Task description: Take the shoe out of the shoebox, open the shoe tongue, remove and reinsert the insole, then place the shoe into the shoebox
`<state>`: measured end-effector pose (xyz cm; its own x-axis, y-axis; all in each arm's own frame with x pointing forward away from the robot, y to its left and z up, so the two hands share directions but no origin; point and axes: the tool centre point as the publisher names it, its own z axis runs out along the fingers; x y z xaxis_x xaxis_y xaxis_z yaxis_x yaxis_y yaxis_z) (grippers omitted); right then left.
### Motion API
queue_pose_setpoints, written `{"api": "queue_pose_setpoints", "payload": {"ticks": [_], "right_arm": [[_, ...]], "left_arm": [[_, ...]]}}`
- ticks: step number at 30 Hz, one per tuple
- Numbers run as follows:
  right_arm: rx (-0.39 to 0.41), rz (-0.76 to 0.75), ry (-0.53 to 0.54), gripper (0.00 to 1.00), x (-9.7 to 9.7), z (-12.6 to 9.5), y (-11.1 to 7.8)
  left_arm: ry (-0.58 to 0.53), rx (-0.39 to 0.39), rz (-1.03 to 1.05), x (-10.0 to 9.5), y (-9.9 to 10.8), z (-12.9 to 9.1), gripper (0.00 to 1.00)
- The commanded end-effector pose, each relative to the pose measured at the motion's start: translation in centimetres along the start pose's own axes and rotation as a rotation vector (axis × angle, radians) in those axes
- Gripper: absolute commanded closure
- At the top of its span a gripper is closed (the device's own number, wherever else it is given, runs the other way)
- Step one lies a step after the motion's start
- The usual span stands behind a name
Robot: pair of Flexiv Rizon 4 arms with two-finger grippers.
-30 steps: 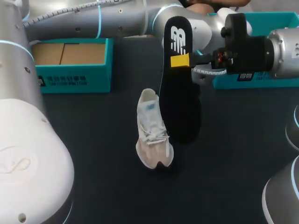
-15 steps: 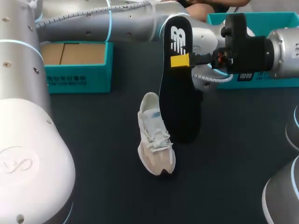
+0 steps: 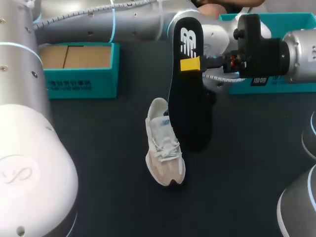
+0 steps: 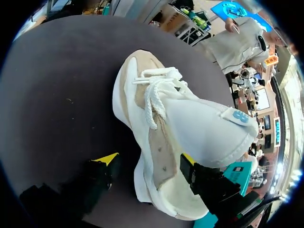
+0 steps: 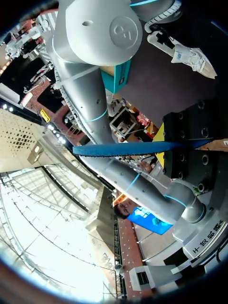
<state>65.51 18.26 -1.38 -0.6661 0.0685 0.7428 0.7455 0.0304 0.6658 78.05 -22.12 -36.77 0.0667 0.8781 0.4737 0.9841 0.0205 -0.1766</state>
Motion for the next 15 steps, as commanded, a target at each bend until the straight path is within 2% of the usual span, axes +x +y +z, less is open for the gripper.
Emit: {"api": "queue_pose_setpoints", "payload": {"ticks": [1, 10, 15], "right_arm": [[-0.002, 0.0, -0.002, 1.0, 0.0, 0.2, -0.1], [-0.002, 0.0, -0.002, 1.0, 0.0, 0.2, -0.1], [-0.002, 0.0, -0.002, 1.0, 0.0, 0.2, -0.1]], "left_arm": [[-0.054, -0.025, -0.019, 1.9, 0.6, -1.3, 0.0], [-0.131, -0.081, -0.072, 3.2, 2.4, -4.0, 0.0], [-0.181, -0.1, -0.112, 4.5, 3.2, -5.1, 0.0]]}}
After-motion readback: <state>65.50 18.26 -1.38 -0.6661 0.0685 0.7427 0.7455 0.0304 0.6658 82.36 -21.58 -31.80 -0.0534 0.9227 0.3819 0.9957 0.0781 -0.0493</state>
